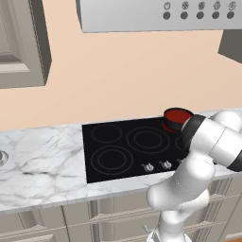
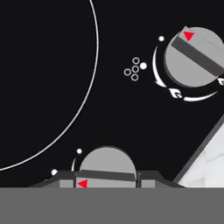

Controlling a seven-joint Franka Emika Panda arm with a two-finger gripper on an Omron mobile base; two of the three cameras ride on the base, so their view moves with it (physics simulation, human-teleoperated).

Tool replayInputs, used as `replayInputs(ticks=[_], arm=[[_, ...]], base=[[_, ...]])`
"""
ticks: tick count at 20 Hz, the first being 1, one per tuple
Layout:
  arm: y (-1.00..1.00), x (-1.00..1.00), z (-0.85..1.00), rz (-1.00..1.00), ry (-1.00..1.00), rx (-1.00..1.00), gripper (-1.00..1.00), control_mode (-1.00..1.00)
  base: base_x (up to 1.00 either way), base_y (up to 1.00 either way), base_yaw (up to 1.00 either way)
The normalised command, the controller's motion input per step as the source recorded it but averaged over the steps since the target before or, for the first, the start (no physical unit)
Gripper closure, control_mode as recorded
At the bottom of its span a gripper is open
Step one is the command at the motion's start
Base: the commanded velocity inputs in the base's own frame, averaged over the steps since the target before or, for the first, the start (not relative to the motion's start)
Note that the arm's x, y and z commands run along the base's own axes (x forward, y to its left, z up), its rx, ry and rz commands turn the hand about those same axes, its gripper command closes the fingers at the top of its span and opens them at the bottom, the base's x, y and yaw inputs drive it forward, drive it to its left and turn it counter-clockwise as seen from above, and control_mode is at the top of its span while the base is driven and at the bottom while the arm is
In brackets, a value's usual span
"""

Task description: Wait until the marinara sauce is simmered to a deep red color and then turn off the stove.

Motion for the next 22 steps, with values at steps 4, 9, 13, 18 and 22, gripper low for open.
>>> replayInputs(ticks=[4,9,13,18,22], arm=[[0.00,-0.01,0.00,-0.19,0.00,0.00,1.00,-1.00],[0.00,0.00,0.00,-0.18,0.00,0.00,1.00,-1.00],[0.00,-0.01,0.00,-0.18,0.00,0.00,1.00,-1.00],[0.00,-0.06,0.00,-0.18,0.00,0.00,1.00,-1.00],[0.00,-0.09,-0.02,-0.18,0.00,0.00,1.00,-1.00]], base=[[0.00,0.00,0.00],[0.00,0.00,0.00],[0.00,0.00,0.00],[0.00,0.00,0.00],[0.00,0.00,0.00]])
